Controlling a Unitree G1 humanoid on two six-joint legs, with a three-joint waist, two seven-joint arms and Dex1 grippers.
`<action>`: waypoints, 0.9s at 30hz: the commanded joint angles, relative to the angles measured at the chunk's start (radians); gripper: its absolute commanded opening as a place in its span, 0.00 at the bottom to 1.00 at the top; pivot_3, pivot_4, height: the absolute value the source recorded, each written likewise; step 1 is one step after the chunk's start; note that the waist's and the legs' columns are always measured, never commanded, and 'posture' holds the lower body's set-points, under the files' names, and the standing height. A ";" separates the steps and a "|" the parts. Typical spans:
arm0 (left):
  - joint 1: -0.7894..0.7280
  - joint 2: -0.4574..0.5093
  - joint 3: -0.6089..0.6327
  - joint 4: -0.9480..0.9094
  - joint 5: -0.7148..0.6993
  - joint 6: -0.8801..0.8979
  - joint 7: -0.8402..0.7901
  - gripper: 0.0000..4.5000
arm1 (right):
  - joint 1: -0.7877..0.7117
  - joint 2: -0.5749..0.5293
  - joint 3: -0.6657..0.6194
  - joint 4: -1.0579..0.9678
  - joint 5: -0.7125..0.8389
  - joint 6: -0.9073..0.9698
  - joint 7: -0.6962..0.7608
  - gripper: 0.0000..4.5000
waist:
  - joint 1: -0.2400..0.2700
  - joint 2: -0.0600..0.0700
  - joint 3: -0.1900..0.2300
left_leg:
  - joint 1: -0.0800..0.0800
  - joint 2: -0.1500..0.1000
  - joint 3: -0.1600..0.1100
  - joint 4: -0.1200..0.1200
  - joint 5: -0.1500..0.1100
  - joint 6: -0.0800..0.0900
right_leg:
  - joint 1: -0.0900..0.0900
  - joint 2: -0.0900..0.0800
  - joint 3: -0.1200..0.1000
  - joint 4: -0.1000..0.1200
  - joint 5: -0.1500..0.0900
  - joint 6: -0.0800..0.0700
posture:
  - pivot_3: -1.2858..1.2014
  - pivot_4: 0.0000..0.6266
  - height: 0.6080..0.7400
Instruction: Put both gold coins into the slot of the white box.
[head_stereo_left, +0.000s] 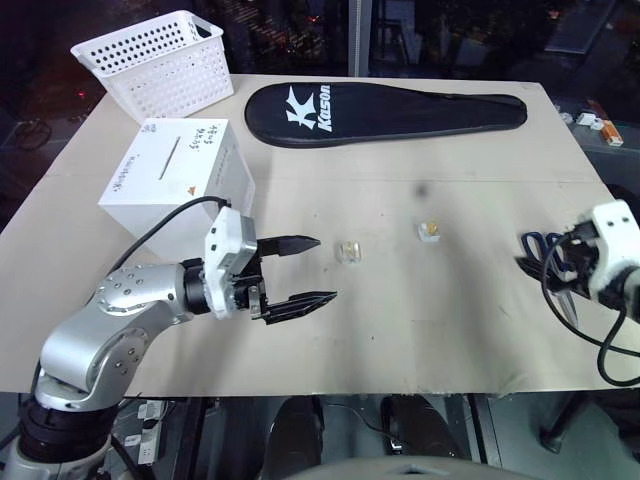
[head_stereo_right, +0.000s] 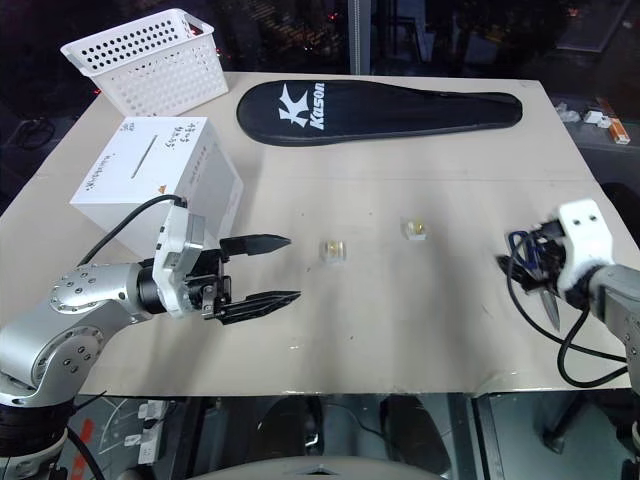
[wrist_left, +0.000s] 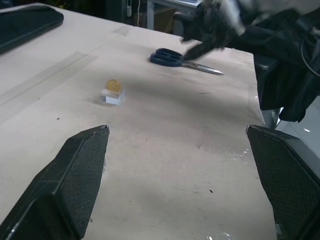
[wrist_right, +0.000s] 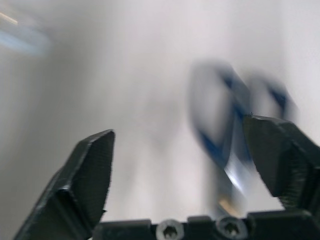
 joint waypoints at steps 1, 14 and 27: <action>-0.028 0.003 0.026 -0.037 -0.031 0.013 0.025 1.00 | -0.126 0.132 0.086 -0.029 0.056 0.091 -0.075 0.83 | 0.001 0.000 0.000 | 0.000 0.000 0.000 0.000 0.000 0.000 | 0.000 0.000 0.000 0.000 0.000 0.000 | 0.52 0.24 1.00; 0.017 -0.002 0.037 -0.075 -0.029 0.016 0.063 1.00 | -0.319 0.264 0.286 0.221 -0.047 0.068 -0.202 0.37 | 0.009 0.001 0.001 | -0.011 -0.001 -0.001 0.006 0.001 -0.001 | -0.008 -0.001 -0.003 0.004 0.000 0.000 | 0.52 0.24 1.00; 0.120 -0.005 0.071 -0.064 0.004 -0.058 0.023 1.00 | -0.374 0.298 0.319 0.340 -0.088 0.005 -0.201 0.37 | 0.006 0.001 0.001 | -0.011 -0.001 -0.001 0.006 0.000 0.000 | -0.008 -0.001 -0.003 0.004 0.000 0.000 | 0.52 0.24 1.00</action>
